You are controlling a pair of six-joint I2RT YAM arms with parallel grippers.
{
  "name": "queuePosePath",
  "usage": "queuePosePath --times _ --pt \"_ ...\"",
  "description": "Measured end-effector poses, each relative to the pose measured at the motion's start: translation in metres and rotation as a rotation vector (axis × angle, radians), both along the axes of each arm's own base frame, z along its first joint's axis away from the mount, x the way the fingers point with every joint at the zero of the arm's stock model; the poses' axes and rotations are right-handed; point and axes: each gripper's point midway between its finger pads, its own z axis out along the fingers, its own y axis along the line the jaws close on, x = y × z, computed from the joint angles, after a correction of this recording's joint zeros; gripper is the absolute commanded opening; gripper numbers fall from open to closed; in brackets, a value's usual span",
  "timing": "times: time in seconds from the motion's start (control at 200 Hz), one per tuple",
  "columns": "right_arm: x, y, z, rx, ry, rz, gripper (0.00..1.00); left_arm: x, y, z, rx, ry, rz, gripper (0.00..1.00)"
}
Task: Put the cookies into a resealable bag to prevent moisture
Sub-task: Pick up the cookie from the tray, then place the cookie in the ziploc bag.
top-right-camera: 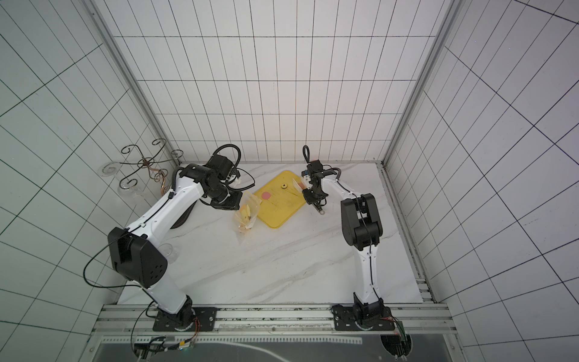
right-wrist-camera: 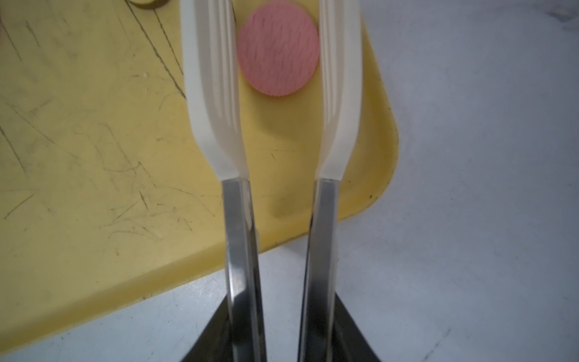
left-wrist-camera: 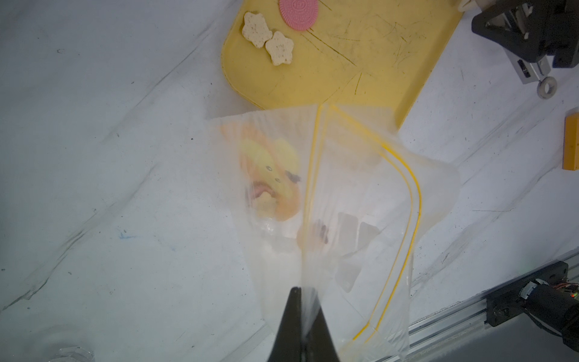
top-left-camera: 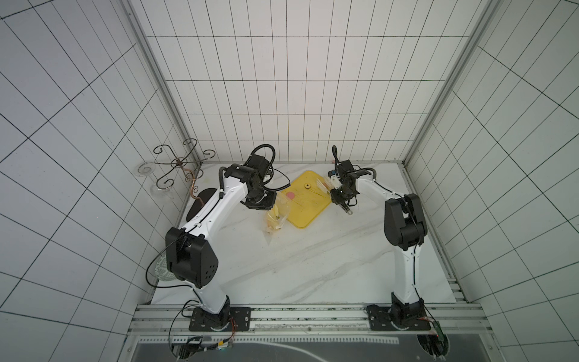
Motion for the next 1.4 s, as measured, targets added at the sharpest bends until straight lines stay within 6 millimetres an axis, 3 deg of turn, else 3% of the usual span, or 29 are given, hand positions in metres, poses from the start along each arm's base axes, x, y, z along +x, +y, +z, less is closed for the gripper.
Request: queuePosePath --times 0.11,0.225,0.33,0.51,0.69,0.81,0.935,1.07,1.259,1.399 --pt "0.0 0.0 0.004 0.002 -0.007 0.001 0.4 0.0 0.0 0.0 0.0 0.0 0.0 0.0" --pt "0.0 0.001 0.023 0.013 -0.037 0.003 0.4 0.0 0.0 0.0 0.0 0.0 0.0 0.0" --pt "-0.002 0.006 0.054 0.036 -0.095 0.015 0.39 0.0 0.0 0.0 0.0 0.0 0.0 0.0" --pt "-0.014 0.022 0.127 0.107 -0.228 0.058 0.39 0.0 0.0 0.0 -0.001 0.0 0.0 0.0" --pt "-0.053 0.053 0.187 0.212 -0.317 0.151 0.39 0.001 -0.001 0.001 -0.004 -0.002 -0.001 0.0" --pt "-0.091 0.083 0.211 0.293 -0.328 0.237 0.38 0.003 -0.003 0.005 -0.013 -0.01 -0.002 0.0" --pt "-0.136 0.111 0.214 0.362 -0.282 0.319 0.38 0.005 -0.005 0.01 -0.028 -0.021 -0.002 0.0" --pt "-0.175 0.131 0.195 0.394 -0.189 0.38 0.38 0.005 -0.008 0.011 -0.047 -0.021 -0.003 0.0" --pt "-0.199 0.14 0.17 0.397 -0.098 0.401 0.39 0.005 -0.01 0.012 -0.065 -0.016 0.002 0.0" --pt "-0.201 0.139 0.163 0.376 -0.088 0.392 0.45 0.005 -0.013 0.013 -0.081 -0.011 0.003 0.0"
